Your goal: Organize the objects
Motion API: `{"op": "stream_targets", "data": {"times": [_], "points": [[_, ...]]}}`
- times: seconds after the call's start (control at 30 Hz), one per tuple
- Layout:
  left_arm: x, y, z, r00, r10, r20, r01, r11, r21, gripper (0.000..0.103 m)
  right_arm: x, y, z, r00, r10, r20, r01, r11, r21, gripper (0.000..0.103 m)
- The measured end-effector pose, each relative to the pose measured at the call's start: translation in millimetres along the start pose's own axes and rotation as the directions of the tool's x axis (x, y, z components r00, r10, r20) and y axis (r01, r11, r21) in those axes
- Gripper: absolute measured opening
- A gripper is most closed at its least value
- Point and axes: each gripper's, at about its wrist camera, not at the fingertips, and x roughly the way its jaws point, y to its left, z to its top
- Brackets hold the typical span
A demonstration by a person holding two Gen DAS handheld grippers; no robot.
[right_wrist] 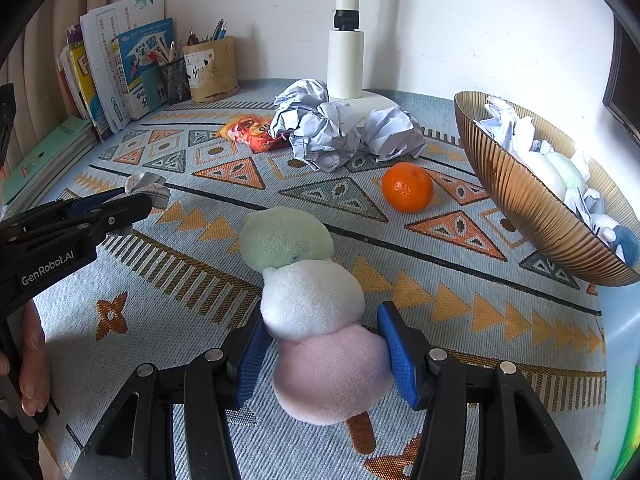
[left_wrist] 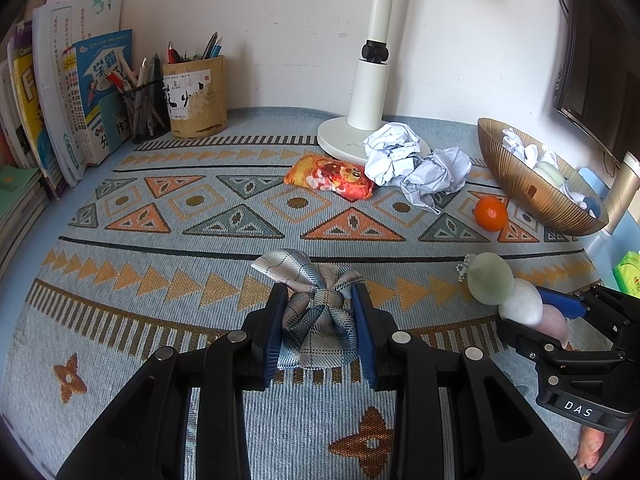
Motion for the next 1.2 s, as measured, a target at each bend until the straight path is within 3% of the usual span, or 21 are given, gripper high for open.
{"op": "stream_targets", "data": {"times": [1.2], "points": [[0.4,-0.6,-0.8,1.000,0.001,-0.007,-0.001,1.000,-0.005,0.029,-0.2,-0.4,0.4,1.000,0.002,-0.001,-0.002,1.000,0.001,0.053]]}}
